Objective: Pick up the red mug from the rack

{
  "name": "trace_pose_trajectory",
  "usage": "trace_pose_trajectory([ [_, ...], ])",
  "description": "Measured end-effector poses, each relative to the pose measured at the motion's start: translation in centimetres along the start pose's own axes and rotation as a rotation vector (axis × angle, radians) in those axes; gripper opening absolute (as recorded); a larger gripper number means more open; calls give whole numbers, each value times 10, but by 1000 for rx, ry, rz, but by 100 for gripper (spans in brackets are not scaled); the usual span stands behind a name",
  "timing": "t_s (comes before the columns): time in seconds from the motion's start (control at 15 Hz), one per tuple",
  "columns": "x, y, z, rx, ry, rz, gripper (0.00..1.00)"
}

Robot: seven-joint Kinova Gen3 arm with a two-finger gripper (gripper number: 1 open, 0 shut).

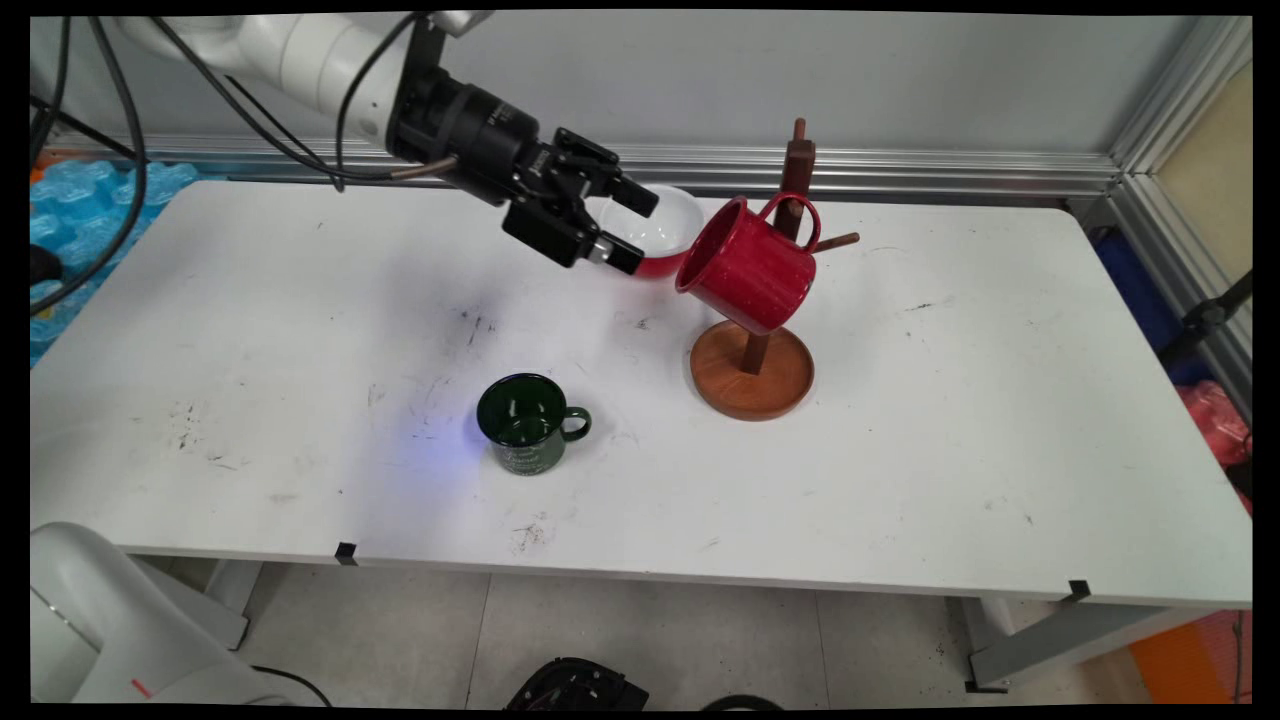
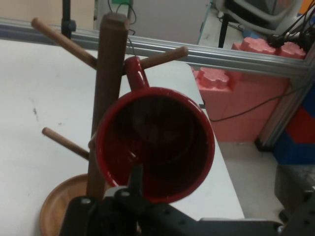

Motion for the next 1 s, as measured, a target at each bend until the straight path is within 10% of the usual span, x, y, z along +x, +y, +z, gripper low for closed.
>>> trace_pose_trajectory([
  [1.0,4,-1,50,-20,4,34,100],
])
